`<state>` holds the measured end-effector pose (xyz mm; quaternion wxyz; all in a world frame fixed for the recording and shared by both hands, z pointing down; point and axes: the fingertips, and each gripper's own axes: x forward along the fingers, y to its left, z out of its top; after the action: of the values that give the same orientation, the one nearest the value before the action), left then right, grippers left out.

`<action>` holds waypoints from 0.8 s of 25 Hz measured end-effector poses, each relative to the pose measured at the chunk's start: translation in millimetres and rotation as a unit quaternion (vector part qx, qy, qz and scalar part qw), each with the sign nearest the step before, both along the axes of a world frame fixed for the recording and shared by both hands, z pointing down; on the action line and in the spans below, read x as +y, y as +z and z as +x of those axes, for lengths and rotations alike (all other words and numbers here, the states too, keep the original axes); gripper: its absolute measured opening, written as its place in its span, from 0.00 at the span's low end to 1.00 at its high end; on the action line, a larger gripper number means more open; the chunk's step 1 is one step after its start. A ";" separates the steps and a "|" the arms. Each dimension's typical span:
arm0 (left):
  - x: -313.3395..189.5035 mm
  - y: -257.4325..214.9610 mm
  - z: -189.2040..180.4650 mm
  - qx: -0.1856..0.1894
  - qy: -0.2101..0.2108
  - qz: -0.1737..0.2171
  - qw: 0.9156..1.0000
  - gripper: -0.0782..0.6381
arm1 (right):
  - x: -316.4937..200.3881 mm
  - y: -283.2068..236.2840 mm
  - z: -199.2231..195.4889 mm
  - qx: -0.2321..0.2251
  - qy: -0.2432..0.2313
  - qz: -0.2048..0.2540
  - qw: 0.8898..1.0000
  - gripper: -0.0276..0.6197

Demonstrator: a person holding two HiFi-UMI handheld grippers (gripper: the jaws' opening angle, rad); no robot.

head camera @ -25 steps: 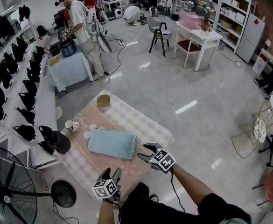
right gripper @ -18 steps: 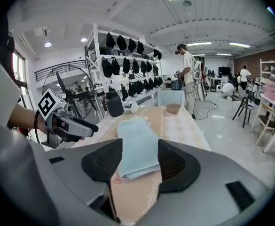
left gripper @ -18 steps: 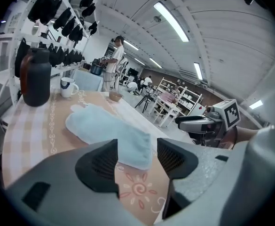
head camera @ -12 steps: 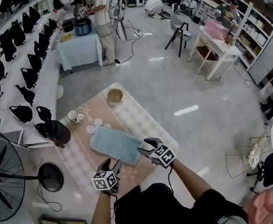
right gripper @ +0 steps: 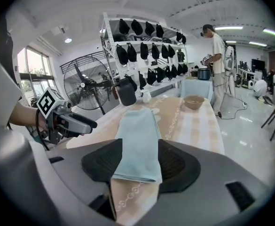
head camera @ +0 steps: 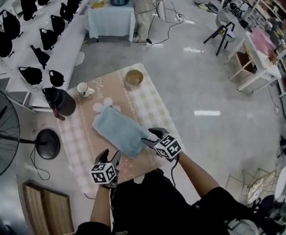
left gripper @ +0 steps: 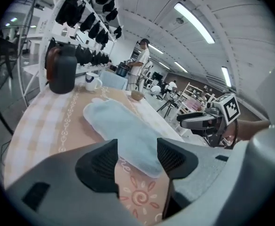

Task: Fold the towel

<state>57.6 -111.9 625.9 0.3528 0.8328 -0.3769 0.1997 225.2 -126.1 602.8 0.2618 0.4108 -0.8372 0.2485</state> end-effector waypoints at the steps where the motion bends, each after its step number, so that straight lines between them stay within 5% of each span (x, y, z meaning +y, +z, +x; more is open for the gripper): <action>1: 3.2 -0.4 -1.8 -0.004 -0.023 -0.001 1.000 0.45 | 0.2 2.1 -0.7 -0.005 -0.018 -0.004 1.000 0.38; 7: 50.7 9.5 -6.3 -0.012 -0.151 -0.027 0.988 0.45 | 15.1 23.9 -0.5 -0.014 -0.114 -0.024 0.993 0.38; 13: 70.9 38.7 35.4 0.001 -0.167 -0.058 0.984 0.45 | 15.8 53.2 16.0 -0.008 -0.143 -0.040 0.989 0.38; 20: 60.8 69.0 57.7 0.018 -0.187 -0.095 0.978 0.45 | 12.7 87.5 23.6 -0.035 -0.111 -0.095 0.989 0.38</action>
<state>115.3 -51.0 694.9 0.4686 0.7138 -0.4985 0.1499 248.8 -113.4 690.3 0.2959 0.2797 -0.8587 0.3112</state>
